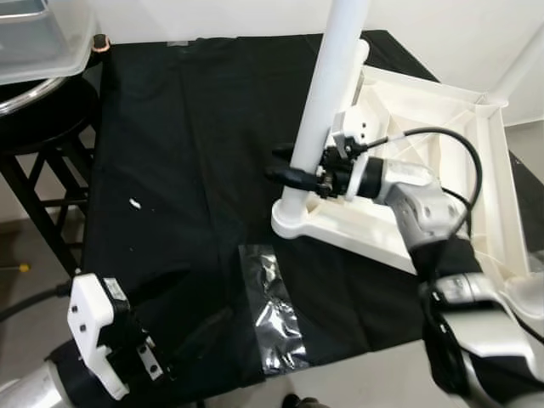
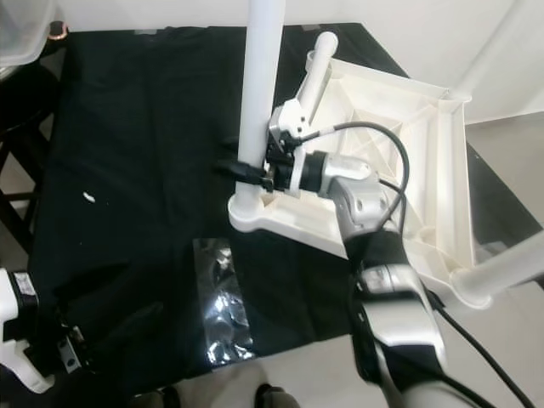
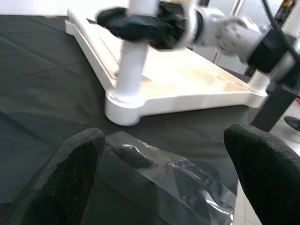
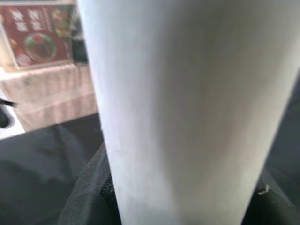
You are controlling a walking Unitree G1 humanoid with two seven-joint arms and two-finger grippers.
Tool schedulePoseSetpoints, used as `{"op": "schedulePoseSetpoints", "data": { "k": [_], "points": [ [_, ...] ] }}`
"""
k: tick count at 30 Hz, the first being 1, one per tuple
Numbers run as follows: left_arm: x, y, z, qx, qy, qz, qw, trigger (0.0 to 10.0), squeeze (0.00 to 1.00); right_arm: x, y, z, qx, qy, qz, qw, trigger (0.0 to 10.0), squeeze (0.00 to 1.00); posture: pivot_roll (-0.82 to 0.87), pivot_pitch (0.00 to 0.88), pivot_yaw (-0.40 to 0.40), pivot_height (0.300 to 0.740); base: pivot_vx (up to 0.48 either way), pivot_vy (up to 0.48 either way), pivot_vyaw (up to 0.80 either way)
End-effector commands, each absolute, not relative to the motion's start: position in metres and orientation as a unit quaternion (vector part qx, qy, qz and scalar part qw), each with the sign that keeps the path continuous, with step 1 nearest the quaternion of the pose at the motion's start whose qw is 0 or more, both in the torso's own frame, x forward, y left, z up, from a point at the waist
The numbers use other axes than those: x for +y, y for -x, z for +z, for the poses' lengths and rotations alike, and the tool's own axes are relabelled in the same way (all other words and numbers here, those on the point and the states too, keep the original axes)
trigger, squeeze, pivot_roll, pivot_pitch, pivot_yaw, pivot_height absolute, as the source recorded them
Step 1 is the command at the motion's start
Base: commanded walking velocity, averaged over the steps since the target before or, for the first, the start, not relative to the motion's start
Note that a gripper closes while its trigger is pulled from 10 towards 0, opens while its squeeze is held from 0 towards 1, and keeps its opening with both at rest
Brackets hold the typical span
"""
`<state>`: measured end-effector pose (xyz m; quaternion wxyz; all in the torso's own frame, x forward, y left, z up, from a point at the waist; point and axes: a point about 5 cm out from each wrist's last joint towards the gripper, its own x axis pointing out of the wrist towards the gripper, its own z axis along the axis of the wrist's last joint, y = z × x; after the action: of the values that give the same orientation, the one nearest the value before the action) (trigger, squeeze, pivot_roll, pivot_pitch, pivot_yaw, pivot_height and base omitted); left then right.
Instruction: Building children table
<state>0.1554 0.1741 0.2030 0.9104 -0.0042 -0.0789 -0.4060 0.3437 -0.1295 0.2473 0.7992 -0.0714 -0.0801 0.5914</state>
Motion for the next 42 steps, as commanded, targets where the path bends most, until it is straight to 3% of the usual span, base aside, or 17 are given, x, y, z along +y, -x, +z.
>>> {"op": "schedulePoseSetpoints", "data": {
  "k": [1,2,3,5,6,7,8,11,17,18,22,23,31,37,39,42],
  "points": [
    [0.172,-0.153,0.202,-0.075,0.005,-0.415,0.907,10.0,0.00,-0.120,-0.328,0.208,-0.008,0.039,0.611,0.790,0.0,0.00,0.13,0.232,-0.085,0.740,0.000,0.000,0.00],
    [0.172,-0.153,0.202,-0.075,0.005,-0.415,0.907,10.0,0.00,-0.120,-0.328,0.208,-0.008,0.039,0.611,0.790,0.0,0.00,0.13,0.232,-0.085,0.740,0.000,0.000,0.00],
    [0.172,-0.153,0.202,-0.075,0.005,-0.415,0.907,10.0,0.00,-0.117,-0.323,0.201,0.000,0.033,0.589,0.808,0.0,0.00,0.12,0.232,-0.087,0.740,0.000,0.000,0.00],
    [0.172,-0.154,0.202,-0.074,0.005,-0.416,0.907,10.0,0.00,-0.109,-0.327,0.184,0.034,0.022,0.475,0.879,0.0,0.00,0.12,0.231,-0.085,0.740,0.000,0.000,0.00],
    [0.172,-0.154,0.202,-0.074,0.005,-0.416,0.907,10.0,0.00,-0.109,-0.327,0.184,0.034,0.022,0.475,0.879,0.0,0.00,0.12,0.231,-0.085,0.740,0.000,0.000,0.00],
    [0.173,-0.154,0.202,-0.073,0.005,-0.415,0.907,10.0,0.00,-0.111,-0.333,0.172,0.046,0.040,0.319,0.946,0.0,0.00,0.11,0.229,-0.081,0.740,0.000,0.000,0.00],
    [0.173,-0.155,0.202,-0.073,0.005,-0.415,0.907,10.0,0.00,-0.115,-0.334,0.165,0.052,0.055,0.207,0.975,0.0,0.00,0.10,0.229,-0.082,0.740,0.000,0.000,0.00],
    [0.173,-0.157,0.201,-0.075,0.004,-0.418,0.905,10.0,0.00,-0.098,-0.314,0.165,0.032,0.070,0.144,0.987,0.0,0.00,0.11,0.222,-0.076,0.740,0.000,0.000,0.00],
    [0.172,-0.160,0.201,-0.079,0.003,-0.419,0.905,10.0,0.00,-0.090,-0.321,0.182,0.008,0.052,0.133,0.990,0.0,0.00,0.10,0.202,-0.076,0.740,0.000,0.000,0.00],
    [0.172,-0.161,0.201,-0.080,0.003,-0.419,0.904,10.0,0.00,-0.088,-0.323,0.186,0.005,0.048,0.138,0.989,10.0,0.00,0.10,0.196,-0.079,0.740,0.000,0.000,0.00],
    [0.172,-0.163,0.201,-0.082,0.002,-0.420,0.904,10.0,0.00,-0.085,-0.326,0.191,-0.003,0.036,0.157,0.987,10.0,0.00,0.10,0.190,-0.081,0.740,0.000,0.000,0.00],
    [0.172,-0.163,0.201,-0.083,0.001,-0.419,0.904,10.0,0.00,-0.085,-0.324,0.194,-0.013,0.022,0.158,0.987,10.0,1.00,0.10,0.189,-0.081,0.740,0.000,0.000,0.00],
    [0.173,-0.172,0.196,-0.083,-0.008,-0.400,0.913,10.0,0.00,-0.086,-0.293,0.201,-0.067,-0.008,0.211,0.975,10.0,1.00,0.07,0.177,-0.066,0.740,0.000,0.000,0.00],
    [0.176,-0.183,0.191,-0.083,-0.015,-0.361,0.929,10.0,0.00,-0.092,-0.263,0.185,-0.065,0.020,0.253,0.965,10.0,1.00,0.04,0.169,-0.052,0.740,0.000,0.000,0.00],
    [0.179,-0.193,0.182,-0.073,0.005,-0.314,0.947,10.0,0.00,-0.092,-0.238,0.169,-0.047,0.048,0.289,0.955,10.0,1.00,0.02,0.159,-0.043,0.740,0.000,0.000,0.00],
    [0.180,-0.197,0.177,-0.062,0.016,-0.291,0.955,10.0,0.00,-0.092,-0.231,0.163,-0.042,0.061,0.295,0.953,10.0,1.00,0.01,0.153,-0.041,0.740,0.000,0.000,0.00]
  ]
}}
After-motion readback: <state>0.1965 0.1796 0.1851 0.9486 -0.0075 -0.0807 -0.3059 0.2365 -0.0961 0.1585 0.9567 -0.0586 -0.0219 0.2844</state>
